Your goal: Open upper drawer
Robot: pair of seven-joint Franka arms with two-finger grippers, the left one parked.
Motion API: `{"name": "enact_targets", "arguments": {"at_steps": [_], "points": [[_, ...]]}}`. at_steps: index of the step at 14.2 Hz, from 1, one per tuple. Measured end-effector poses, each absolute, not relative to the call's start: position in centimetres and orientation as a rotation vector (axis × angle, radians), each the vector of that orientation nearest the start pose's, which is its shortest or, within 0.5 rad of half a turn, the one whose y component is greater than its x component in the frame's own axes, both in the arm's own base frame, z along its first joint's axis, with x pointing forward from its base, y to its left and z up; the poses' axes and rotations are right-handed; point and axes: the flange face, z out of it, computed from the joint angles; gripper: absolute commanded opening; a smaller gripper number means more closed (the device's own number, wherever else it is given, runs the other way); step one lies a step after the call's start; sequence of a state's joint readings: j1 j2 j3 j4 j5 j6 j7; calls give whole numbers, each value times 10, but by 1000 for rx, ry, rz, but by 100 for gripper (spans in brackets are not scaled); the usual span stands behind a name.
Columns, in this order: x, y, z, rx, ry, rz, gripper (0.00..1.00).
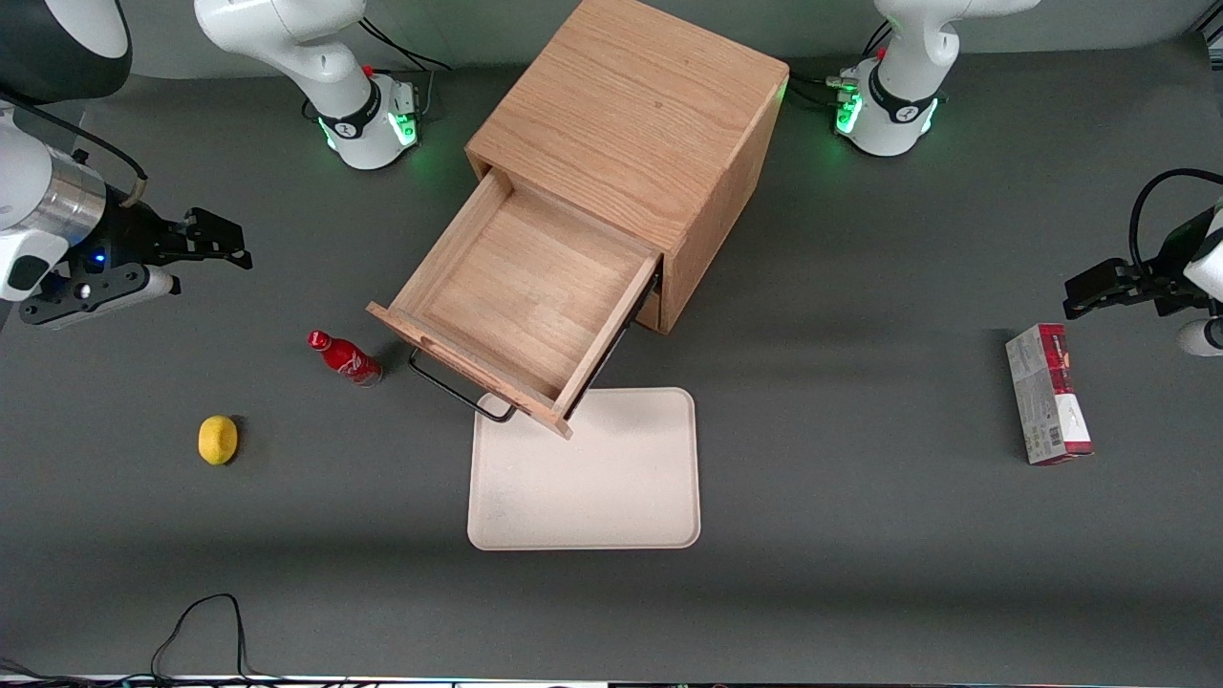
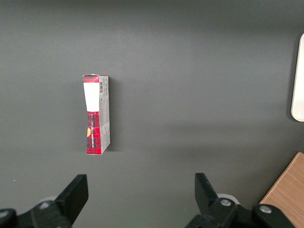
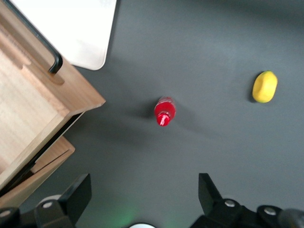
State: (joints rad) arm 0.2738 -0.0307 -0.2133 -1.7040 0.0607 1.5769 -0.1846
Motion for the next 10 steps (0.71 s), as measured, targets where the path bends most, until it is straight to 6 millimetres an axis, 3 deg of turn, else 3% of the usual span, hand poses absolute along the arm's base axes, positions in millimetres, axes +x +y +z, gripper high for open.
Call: {"name": "enact_targets", "arguments": {"at_steps": [2, 7, 10], "points": [[538, 38, 574, -3062, -367, 122, 100], [530, 88, 572, -3128, -221, 119, 100], [535, 82, 570, -3129, -187, 121, 100]]}}
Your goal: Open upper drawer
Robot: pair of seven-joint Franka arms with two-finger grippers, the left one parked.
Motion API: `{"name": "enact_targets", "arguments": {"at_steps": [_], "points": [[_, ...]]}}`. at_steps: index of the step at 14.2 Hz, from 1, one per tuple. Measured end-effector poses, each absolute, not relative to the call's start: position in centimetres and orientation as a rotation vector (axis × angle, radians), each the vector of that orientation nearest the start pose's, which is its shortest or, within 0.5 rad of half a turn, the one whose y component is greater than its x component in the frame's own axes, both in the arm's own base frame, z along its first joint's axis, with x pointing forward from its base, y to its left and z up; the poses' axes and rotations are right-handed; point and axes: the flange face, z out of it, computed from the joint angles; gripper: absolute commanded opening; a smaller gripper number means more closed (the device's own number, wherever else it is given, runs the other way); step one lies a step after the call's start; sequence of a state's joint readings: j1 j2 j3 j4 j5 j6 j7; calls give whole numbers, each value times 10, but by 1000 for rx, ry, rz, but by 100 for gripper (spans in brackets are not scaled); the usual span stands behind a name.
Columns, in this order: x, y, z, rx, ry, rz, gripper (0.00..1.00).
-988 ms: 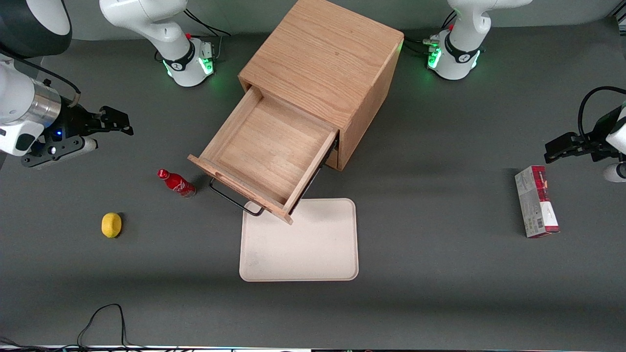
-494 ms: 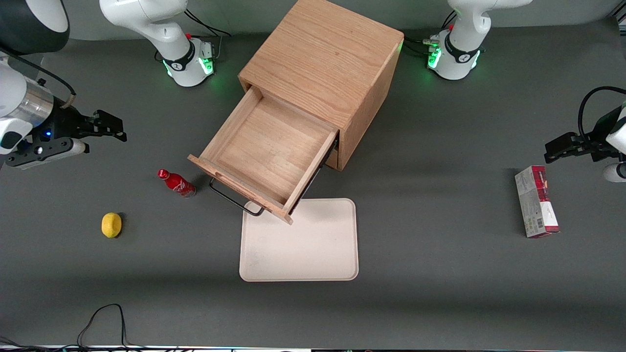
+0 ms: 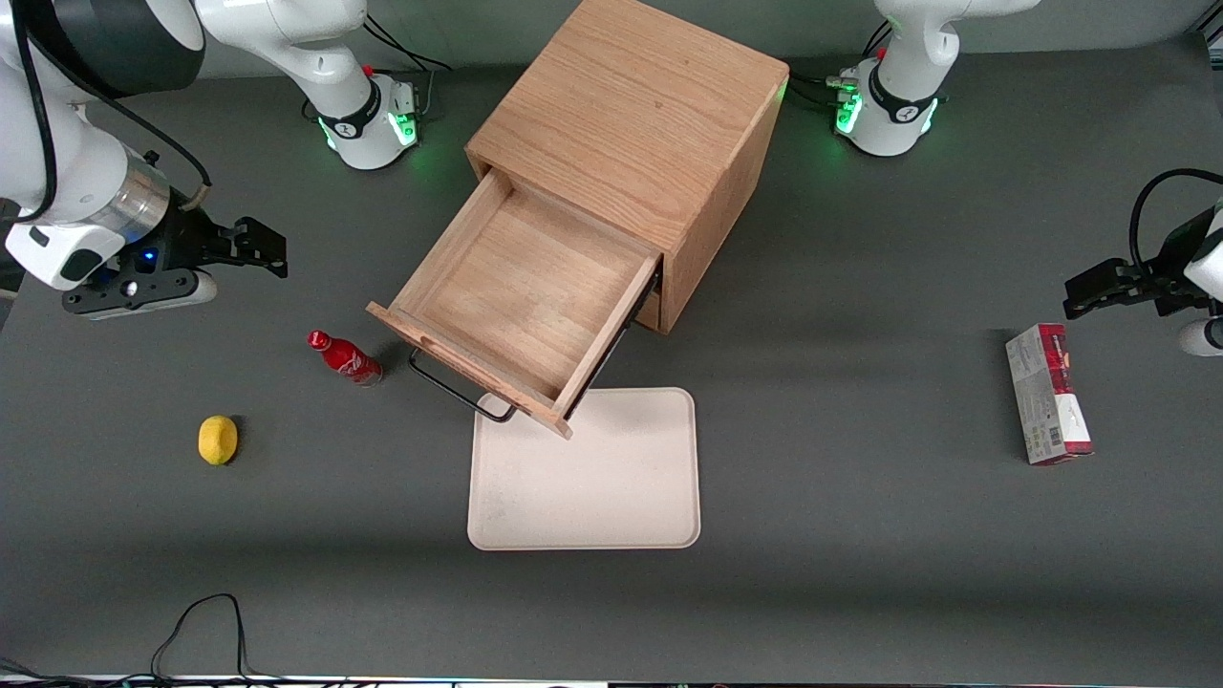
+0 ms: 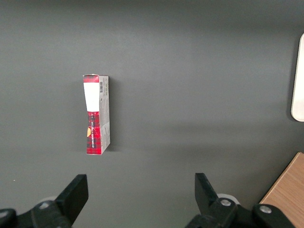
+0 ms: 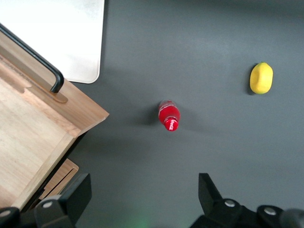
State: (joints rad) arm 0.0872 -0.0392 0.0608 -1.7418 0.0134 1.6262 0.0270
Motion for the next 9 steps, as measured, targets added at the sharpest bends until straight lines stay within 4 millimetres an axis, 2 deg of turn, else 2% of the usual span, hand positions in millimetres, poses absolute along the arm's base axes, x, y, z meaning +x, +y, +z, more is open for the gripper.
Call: {"name": "enact_targets", "arguments": {"at_steps": [2, 6, 9], "points": [[535, 75, 566, -3125, -215, 158, 100], [537, 43, 566, -3109, -266, 195, 100], [537, 42, 577, -3110, -267, 180, 100]]}}
